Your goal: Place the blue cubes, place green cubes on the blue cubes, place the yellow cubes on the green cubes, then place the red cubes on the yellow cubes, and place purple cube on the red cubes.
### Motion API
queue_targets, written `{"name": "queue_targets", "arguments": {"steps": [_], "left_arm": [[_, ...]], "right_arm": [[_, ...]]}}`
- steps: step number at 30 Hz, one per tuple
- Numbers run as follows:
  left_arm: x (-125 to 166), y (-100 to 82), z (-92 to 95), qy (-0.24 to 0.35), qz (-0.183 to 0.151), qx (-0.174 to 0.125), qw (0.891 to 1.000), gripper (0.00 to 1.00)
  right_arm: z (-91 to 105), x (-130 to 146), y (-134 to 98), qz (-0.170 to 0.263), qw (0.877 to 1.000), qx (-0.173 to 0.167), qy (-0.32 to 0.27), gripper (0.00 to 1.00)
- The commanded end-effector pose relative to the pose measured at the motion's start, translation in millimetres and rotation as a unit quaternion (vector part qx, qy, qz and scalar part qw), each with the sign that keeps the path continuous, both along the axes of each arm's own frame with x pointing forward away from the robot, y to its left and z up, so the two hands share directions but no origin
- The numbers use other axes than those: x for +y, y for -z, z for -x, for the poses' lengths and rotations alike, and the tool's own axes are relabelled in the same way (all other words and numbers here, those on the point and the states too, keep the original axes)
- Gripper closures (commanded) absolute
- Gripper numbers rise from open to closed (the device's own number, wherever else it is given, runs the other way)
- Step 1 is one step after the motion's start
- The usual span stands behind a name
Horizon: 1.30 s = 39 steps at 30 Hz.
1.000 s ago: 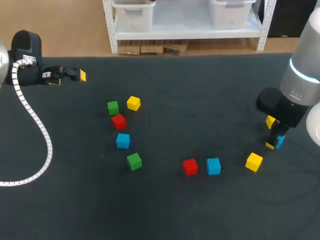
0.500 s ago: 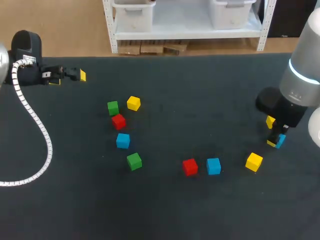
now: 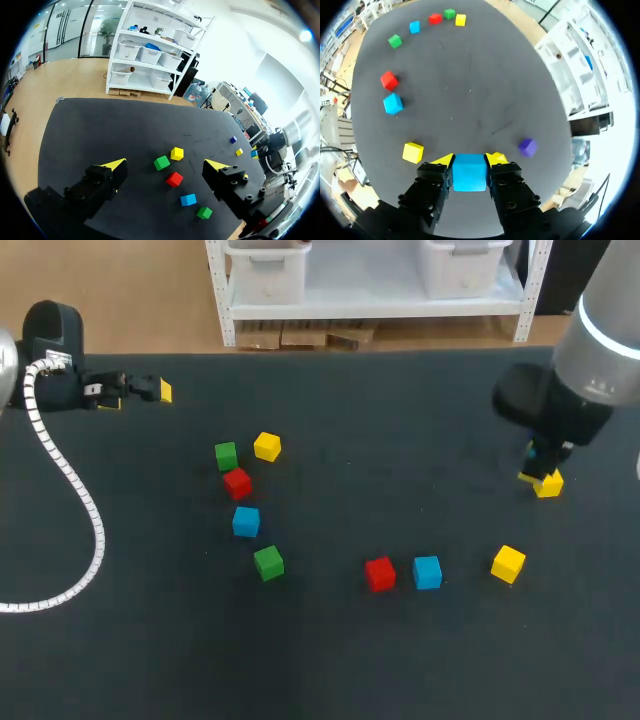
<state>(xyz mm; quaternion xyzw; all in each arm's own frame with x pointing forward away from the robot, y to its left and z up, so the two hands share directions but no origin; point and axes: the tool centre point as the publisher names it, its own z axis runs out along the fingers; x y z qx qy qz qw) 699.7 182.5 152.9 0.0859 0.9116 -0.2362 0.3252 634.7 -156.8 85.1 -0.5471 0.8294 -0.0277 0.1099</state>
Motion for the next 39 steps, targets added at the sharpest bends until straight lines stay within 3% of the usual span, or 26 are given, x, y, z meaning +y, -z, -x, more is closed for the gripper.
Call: {"name": "queue_targets", "arguments": {"steps": [1, 8, 17, 26, 39], "left_arm": [[1.9, 1.8, 0.0, 0.003, 0.004, -0.004, 1.0, 0.0], [1.9, 1.8, 0.0, 0.003, 0.004, -0.004, 1.0, 0.0], [1.9, 1.8, 0.0, 0.003, 0.004, -0.004, 1.0, 0.0], [1.9, 1.8, 0.0, 0.003, 0.004, -0.004, 1.0, 0.0], [1.9, 1.8, 0.0, 0.003, 0.004, -0.004, 1.0, 0.0]], "right_arm": [[-12.5, 12.5, -14.8, -0.002, 1.0, 0.01, -0.024, 1.0], [-35.0, 48.3, -8.6, -0.001, 0.996, 0.042, -0.084, 1.0], [-46.5, 89.4, 0.4, 0.01, 0.99, 0.07, -0.124, 1.0], [-41.2, 116.2, 14.7, 0.018, 0.982, 0.09, -0.164, 1.0], [-30.3, 122.1, 47.9, 0.03, 0.97, 0.117, -0.211, 1.0]]}}
